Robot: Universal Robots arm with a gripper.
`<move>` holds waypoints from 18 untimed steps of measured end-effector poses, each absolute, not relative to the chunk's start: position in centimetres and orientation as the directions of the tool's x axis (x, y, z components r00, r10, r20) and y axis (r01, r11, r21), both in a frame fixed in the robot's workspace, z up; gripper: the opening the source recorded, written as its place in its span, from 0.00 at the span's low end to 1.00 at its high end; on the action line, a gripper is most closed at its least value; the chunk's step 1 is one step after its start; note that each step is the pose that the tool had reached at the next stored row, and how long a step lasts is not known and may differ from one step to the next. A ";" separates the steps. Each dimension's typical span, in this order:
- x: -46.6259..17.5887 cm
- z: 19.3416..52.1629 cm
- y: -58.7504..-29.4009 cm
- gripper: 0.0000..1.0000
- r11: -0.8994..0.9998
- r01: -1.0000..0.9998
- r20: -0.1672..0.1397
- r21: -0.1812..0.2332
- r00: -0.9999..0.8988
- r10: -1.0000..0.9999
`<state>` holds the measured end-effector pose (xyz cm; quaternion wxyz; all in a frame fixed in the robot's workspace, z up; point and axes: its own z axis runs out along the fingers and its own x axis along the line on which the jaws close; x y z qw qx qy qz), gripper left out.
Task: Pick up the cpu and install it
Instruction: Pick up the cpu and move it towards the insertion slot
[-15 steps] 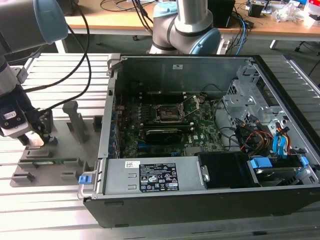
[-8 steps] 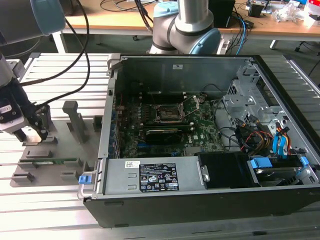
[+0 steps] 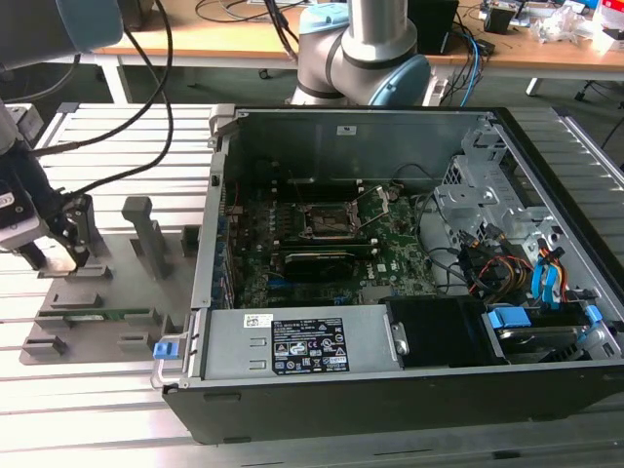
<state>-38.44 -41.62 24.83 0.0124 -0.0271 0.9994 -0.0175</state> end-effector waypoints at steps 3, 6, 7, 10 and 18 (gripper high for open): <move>-38.4 25.7 -41.6 0.55 0.998 -0.054 -0.024 -0.036 -0.998 -0.055; -38.4 26.6 -41.6 0.55 0.998 -0.054 -0.024 -0.036 -0.998 -0.055; -38.4 26.8 -41.6 0.55 0.998 -0.054 -0.024 -0.036 -0.998 -0.055; -38.4 27.6 -41.6 0.55 0.998 -0.054 -0.024 -0.036 -0.998 -0.055; -38.4 30.4 -41.6 0.55 0.998 -0.054 -0.024 -0.036 -0.998 -0.055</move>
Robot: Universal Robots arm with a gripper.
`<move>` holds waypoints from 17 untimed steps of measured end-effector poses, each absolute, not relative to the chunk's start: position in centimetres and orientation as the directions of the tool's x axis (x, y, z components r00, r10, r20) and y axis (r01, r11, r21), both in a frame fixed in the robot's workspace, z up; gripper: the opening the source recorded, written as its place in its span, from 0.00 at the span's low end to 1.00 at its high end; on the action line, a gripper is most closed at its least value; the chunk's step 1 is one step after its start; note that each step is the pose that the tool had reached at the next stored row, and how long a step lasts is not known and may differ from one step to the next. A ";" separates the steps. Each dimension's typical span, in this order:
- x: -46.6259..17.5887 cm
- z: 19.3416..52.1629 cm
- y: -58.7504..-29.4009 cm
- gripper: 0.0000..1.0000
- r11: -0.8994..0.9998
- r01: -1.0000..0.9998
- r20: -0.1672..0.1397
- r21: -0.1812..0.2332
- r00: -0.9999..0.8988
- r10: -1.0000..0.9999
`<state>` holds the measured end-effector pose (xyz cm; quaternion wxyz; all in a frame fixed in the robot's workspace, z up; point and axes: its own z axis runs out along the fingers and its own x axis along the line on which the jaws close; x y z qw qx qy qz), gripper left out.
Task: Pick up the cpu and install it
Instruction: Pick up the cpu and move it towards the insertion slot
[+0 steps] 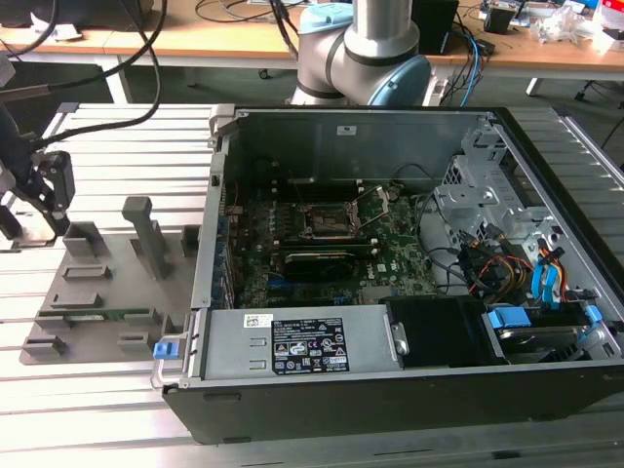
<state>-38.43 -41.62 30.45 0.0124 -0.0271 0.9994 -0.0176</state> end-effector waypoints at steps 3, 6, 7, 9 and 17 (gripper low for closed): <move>-38.4 31.6 -41.6 0.55 0.998 -0.054 -0.024 -0.036 -0.998 -0.055; -38.4 32.8 -41.6 0.55 0.998 -0.054 -0.024 -0.036 -0.998 -0.055; -38.4 33.0 -41.6 0.55 0.998 -0.054 -0.024 -0.036 -0.998 -0.055; -38.4 33.5 -41.6 0.55 0.998 -0.054 -0.024 -0.036 -0.998 -0.055; -38.4 37.0 -41.6 0.55 0.998 -0.054 -0.024 -0.036 -0.998 -0.055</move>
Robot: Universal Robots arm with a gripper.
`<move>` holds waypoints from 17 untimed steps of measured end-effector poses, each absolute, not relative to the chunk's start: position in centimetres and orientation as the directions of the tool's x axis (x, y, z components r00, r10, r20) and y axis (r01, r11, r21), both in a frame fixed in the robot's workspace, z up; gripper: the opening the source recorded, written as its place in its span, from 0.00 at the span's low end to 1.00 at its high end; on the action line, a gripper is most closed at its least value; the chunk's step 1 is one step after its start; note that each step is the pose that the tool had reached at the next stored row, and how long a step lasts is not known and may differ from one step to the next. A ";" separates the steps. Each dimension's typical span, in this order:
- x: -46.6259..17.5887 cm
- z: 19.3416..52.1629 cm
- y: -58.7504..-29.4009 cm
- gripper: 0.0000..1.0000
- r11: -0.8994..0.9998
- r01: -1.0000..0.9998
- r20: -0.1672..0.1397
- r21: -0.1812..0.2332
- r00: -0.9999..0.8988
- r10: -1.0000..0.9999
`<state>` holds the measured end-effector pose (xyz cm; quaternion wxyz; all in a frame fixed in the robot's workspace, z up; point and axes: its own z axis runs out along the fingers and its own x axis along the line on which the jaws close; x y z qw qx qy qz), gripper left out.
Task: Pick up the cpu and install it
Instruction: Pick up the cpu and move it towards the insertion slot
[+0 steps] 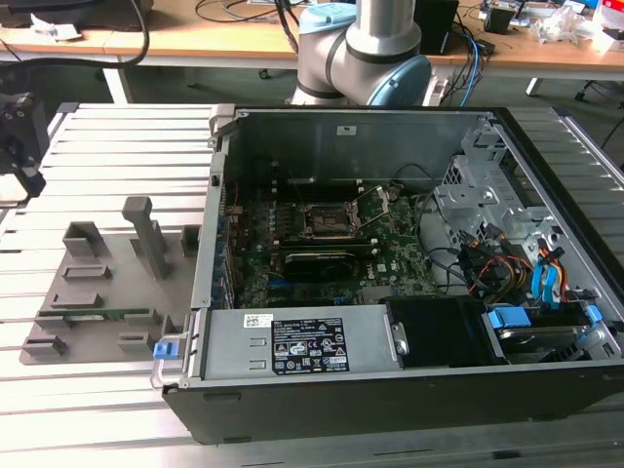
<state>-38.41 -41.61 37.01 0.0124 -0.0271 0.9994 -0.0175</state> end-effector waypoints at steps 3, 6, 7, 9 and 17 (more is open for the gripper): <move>-38.4 37.9 -41.6 0.55 0.998 -0.054 -0.024 -0.036 -0.998 -0.055; -38.4 39.3 -41.6 0.55 0.998 -0.054 -0.024 -0.036 -0.998 -0.055; -38.4 39.7 -41.6 0.55 0.998 -0.054 -0.024 -0.036 -0.998 -0.055; -38.4 40.1 -41.6 0.55 0.998 -0.054 -0.024 -0.036 -0.998 -0.055; -38.4 42.7 -41.6 0.55 0.998 -0.054 -0.024 -0.033 -0.998 -0.055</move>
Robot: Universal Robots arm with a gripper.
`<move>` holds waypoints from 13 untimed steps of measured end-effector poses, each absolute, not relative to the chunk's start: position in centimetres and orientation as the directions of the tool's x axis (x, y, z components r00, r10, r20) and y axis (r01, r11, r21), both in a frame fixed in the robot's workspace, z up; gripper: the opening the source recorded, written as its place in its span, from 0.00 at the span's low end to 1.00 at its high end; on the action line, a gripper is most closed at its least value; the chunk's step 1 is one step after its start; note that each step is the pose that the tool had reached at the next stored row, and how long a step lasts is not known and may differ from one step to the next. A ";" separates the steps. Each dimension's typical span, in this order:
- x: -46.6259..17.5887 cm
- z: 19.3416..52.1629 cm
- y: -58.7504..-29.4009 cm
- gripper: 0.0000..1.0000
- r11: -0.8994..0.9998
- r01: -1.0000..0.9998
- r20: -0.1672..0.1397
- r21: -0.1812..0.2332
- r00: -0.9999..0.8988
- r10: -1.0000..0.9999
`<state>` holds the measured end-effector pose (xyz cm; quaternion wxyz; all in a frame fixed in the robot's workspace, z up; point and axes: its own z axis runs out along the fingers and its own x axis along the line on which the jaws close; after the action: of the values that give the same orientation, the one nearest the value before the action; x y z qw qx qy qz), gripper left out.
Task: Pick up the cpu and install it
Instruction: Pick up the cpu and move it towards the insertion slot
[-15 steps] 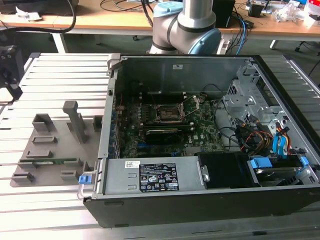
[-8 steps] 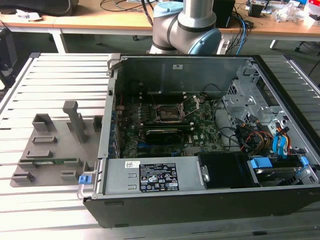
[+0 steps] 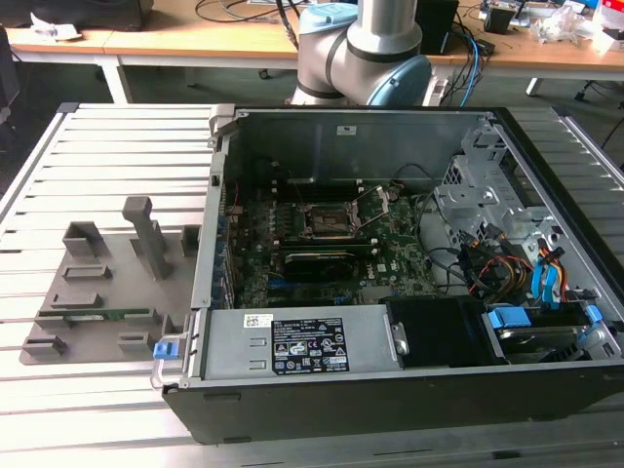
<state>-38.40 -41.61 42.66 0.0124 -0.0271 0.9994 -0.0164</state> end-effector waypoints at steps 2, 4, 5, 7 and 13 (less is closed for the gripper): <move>-38.4 42.7 -41.2 0.55 0.998 -0.054 -0.024 -0.033 -0.998 -0.055; -38.3 42.7 -40.2 0.55 0.998 -0.054 -0.024 -0.032 -0.998 -0.054; -38.2 42.7 -40.0 0.55 0.998 -0.054 -0.024 -0.031 -0.998 -0.054; -38.2 42.7 -39.4 0.55 0.998 -0.054 -0.024 -0.029 -0.998 -0.055; -38.1 42.7 -36.5 0.55 0.998 -0.054 -0.024 -0.028 -0.998 -0.054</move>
<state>-38.06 -36.47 42.71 0.0122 -0.0270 0.9995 -0.0138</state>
